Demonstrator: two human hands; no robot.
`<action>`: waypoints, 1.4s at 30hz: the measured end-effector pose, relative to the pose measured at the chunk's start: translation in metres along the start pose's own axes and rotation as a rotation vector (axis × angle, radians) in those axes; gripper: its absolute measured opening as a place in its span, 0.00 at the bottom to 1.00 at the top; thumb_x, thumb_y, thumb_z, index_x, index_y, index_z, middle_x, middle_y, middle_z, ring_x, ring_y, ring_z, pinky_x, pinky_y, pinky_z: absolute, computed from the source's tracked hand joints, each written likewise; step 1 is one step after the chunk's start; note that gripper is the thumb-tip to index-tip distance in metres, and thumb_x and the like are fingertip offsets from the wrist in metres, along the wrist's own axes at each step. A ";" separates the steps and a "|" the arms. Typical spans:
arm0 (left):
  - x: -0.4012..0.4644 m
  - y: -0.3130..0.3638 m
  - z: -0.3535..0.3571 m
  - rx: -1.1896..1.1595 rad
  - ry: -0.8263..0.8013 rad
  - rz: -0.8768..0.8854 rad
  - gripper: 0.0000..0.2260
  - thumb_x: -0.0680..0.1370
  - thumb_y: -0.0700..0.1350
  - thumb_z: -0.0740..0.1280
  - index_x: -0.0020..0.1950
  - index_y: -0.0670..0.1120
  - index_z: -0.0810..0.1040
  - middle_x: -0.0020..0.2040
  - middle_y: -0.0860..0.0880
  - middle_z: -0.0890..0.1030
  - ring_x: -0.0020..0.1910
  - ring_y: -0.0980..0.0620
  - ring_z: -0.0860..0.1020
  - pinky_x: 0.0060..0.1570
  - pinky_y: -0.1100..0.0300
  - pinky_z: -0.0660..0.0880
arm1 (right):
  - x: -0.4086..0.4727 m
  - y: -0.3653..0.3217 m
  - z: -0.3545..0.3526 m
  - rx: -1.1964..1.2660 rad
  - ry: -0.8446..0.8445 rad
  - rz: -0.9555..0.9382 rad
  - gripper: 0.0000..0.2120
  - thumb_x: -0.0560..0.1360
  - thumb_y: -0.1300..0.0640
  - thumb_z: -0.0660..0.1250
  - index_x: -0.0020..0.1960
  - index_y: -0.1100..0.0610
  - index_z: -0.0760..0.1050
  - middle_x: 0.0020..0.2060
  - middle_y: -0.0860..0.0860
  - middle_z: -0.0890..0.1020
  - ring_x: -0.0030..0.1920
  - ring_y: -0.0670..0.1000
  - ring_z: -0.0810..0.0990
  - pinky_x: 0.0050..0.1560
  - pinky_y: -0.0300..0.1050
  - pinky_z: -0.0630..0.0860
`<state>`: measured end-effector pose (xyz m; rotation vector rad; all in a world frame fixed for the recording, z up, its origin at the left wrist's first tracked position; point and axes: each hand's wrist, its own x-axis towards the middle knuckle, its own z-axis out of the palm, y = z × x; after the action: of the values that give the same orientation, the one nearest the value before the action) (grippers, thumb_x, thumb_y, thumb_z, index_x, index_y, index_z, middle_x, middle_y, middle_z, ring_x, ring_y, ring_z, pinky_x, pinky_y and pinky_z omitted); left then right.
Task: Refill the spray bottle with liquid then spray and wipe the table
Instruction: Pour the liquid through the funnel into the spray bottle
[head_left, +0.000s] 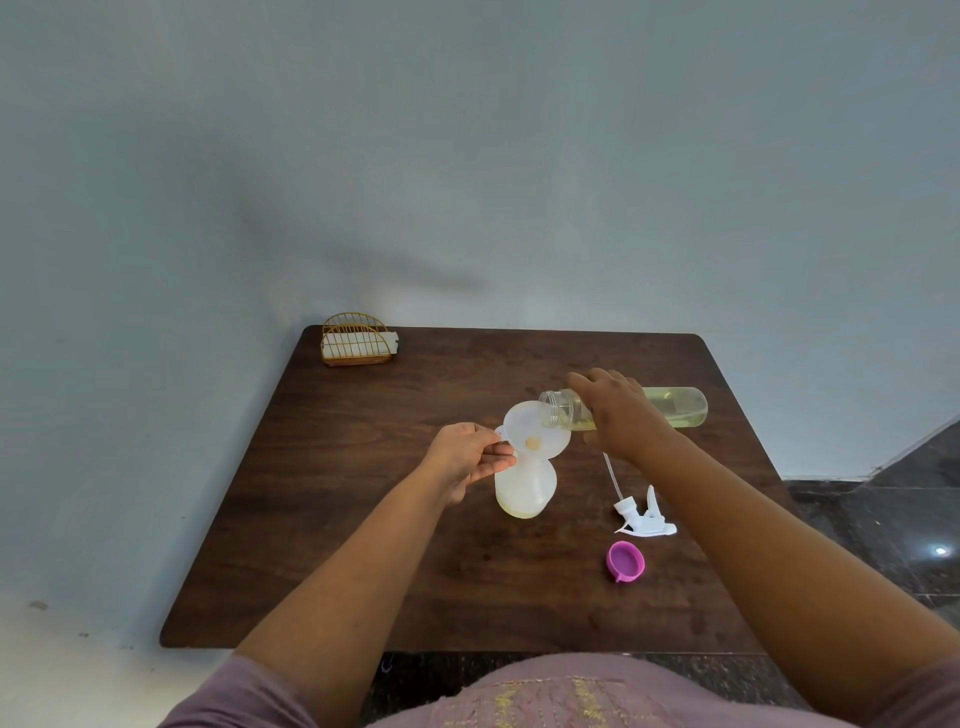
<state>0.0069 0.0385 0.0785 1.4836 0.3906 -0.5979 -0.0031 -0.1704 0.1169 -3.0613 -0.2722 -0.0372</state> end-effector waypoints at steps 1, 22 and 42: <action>0.000 0.000 0.000 0.000 0.000 -0.002 0.06 0.79 0.38 0.67 0.52 0.37 0.81 0.47 0.40 0.85 0.46 0.47 0.85 0.50 0.55 0.82 | 0.000 0.000 0.000 -0.001 0.000 0.001 0.29 0.67 0.60 0.73 0.65 0.53 0.67 0.52 0.53 0.75 0.55 0.54 0.73 0.60 0.49 0.68; -0.002 0.000 -0.001 -0.012 -0.009 0.000 0.06 0.79 0.38 0.67 0.53 0.37 0.80 0.47 0.39 0.84 0.45 0.47 0.84 0.47 0.57 0.83 | 0.001 0.000 -0.001 -0.011 -0.013 0.001 0.28 0.67 0.60 0.72 0.65 0.52 0.67 0.52 0.52 0.74 0.55 0.53 0.73 0.60 0.48 0.68; -0.002 0.002 0.000 -0.019 -0.010 -0.009 0.06 0.79 0.38 0.66 0.53 0.37 0.80 0.46 0.39 0.85 0.44 0.47 0.85 0.44 0.57 0.83 | 0.003 0.002 0.001 -0.007 -0.011 -0.001 0.28 0.67 0.60 0.73 0.64 0.52 0.68 0.50 0.52 0.74 0.54 0.53 0.73 0.59 0.49 0.69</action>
<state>0.0064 0.0392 0.0816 1.4608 0.3951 -0.6071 0.0005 -0.1713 0.1159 -3.0696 -0.2750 -0.0211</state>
